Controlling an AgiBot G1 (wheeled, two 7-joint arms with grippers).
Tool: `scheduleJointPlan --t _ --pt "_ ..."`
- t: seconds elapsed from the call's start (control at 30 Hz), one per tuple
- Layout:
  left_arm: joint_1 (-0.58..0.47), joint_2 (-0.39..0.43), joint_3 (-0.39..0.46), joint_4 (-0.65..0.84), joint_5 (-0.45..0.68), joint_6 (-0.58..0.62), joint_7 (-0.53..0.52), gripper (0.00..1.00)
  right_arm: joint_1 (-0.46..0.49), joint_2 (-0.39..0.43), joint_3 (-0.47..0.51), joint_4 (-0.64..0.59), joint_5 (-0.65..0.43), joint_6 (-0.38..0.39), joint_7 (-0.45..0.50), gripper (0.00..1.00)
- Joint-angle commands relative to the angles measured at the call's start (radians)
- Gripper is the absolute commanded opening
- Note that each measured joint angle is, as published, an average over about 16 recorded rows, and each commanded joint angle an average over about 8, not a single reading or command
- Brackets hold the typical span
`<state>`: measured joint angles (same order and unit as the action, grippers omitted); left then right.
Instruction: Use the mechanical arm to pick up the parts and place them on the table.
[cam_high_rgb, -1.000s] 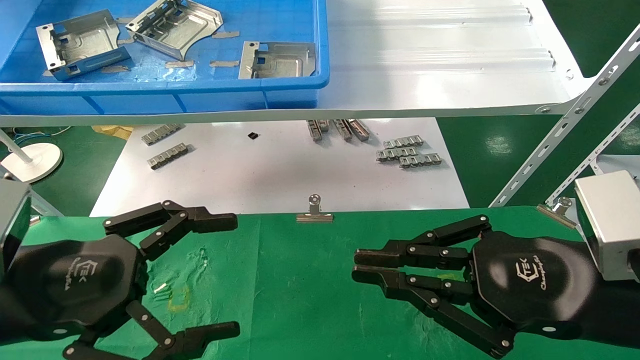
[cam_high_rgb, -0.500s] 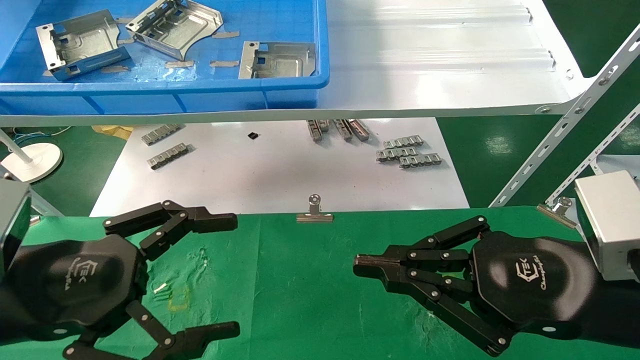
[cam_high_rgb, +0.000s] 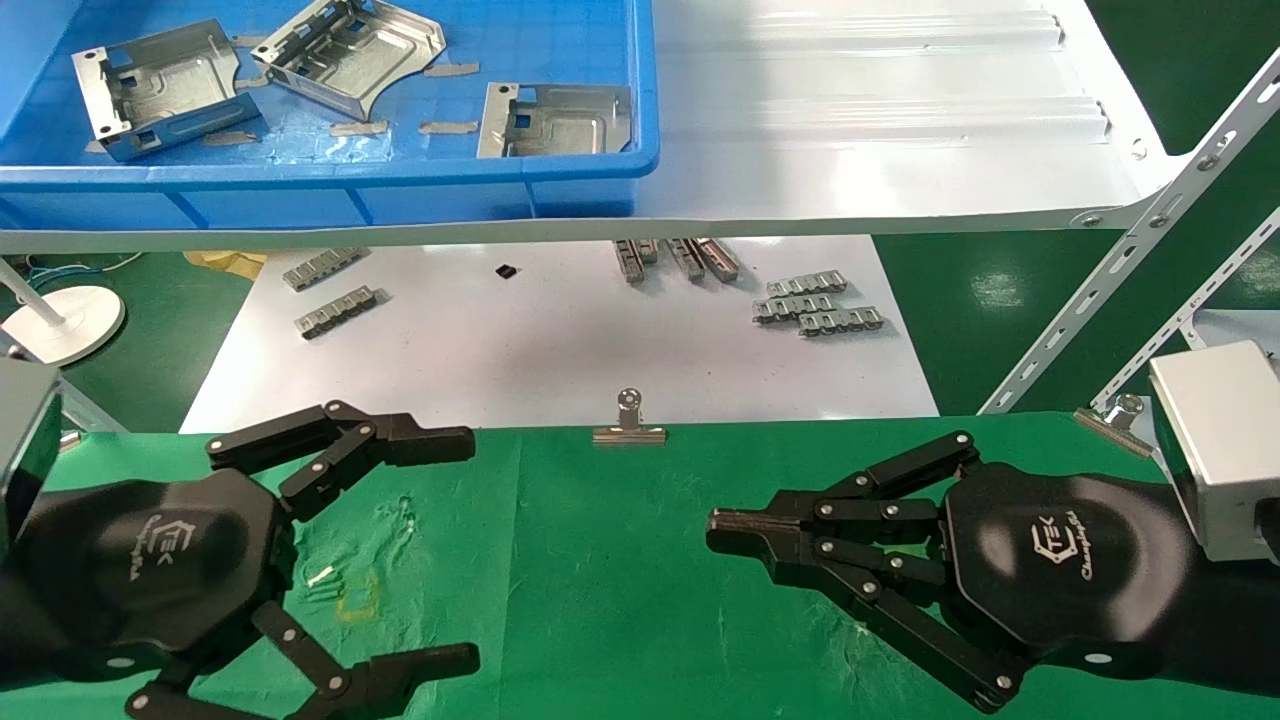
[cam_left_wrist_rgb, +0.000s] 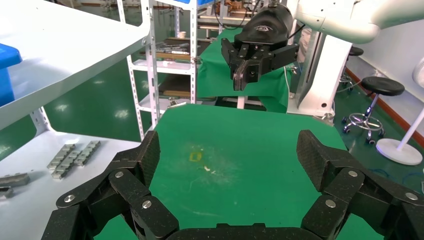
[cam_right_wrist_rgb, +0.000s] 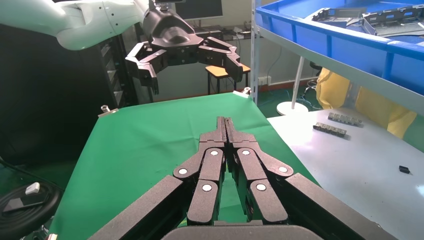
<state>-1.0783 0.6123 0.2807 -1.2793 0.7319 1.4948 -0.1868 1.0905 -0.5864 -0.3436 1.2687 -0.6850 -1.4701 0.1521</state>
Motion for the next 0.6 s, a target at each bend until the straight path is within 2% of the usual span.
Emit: scheduleJointPlan --t 0.03,0.6 --pt "0.0 0.0 0.0 0.0 0.0 0.0 0.0 1.0 0.0 0.0 0.0 0.0 0.0 0.0 0.0 0.0" --pt "0.0 0.0 0.0 -0.001 0.0 0.0 0.0 1.0 0.0 0.0 0.0 0.0 0.0 0.0 0.0 0.0"
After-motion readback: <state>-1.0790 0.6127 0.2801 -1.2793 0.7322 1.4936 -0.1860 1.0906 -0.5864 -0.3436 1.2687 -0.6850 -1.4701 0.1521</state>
